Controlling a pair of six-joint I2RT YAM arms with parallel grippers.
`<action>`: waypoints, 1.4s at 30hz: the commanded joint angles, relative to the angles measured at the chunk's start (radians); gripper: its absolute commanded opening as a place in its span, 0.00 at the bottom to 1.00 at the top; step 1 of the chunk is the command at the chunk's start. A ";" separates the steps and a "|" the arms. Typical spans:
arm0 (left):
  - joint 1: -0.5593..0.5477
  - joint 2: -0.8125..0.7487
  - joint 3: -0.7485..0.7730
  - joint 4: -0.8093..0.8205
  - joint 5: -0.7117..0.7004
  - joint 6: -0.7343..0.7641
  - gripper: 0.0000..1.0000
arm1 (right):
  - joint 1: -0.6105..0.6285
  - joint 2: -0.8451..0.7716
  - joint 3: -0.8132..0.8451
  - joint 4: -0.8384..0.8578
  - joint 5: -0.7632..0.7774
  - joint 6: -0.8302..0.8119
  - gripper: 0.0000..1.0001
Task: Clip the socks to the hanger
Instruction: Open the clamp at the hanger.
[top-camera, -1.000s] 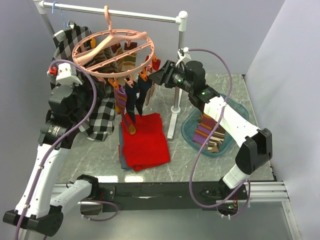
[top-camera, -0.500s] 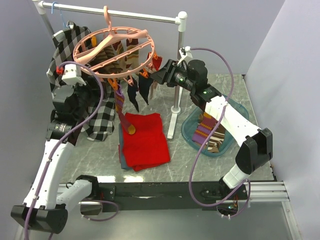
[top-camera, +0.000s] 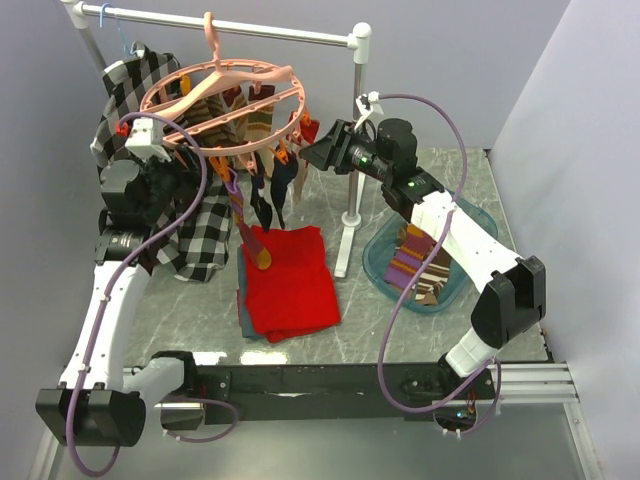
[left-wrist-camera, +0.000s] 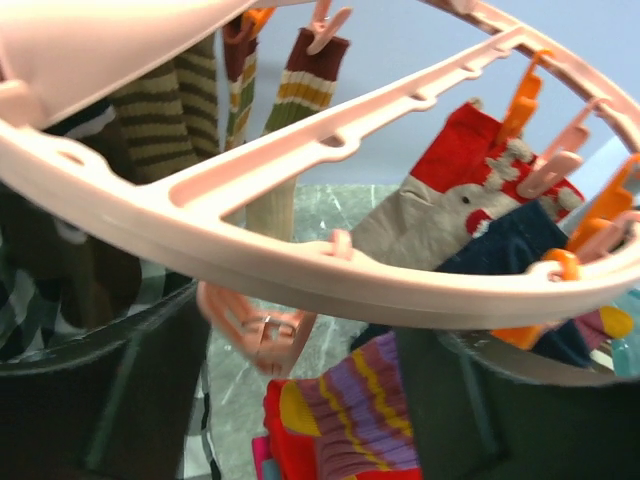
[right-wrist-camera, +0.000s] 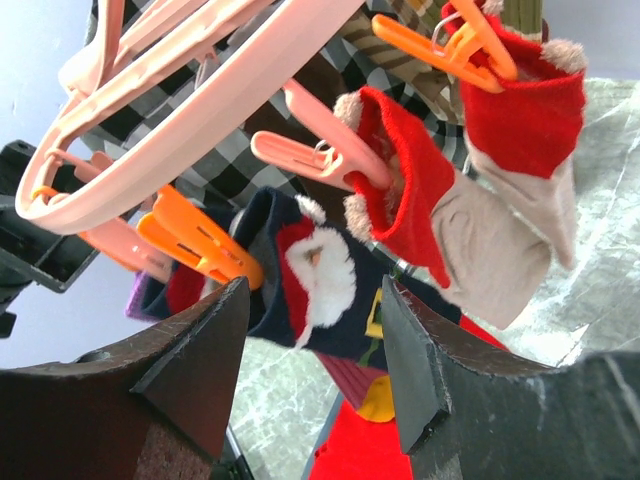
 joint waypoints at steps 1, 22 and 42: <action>0.009 -0.013 0.029 0.071 0.087 0.002 0.71 | -0.006 -0.049 0.007 0.053 -0.048 -0.036 0.62; 0.006 -0.078 0.048 -0.034 0.054 -0.011 0.31 | -0.001 -0.137 -0.062 -0.018 -0.042 -0.119 0.63; -0.079 -0.073 0.203 -0.320 -0.216 -0.109 0.15 | -0.065 -0.456 -0.353 -0.522 0.415 -0.432 0.66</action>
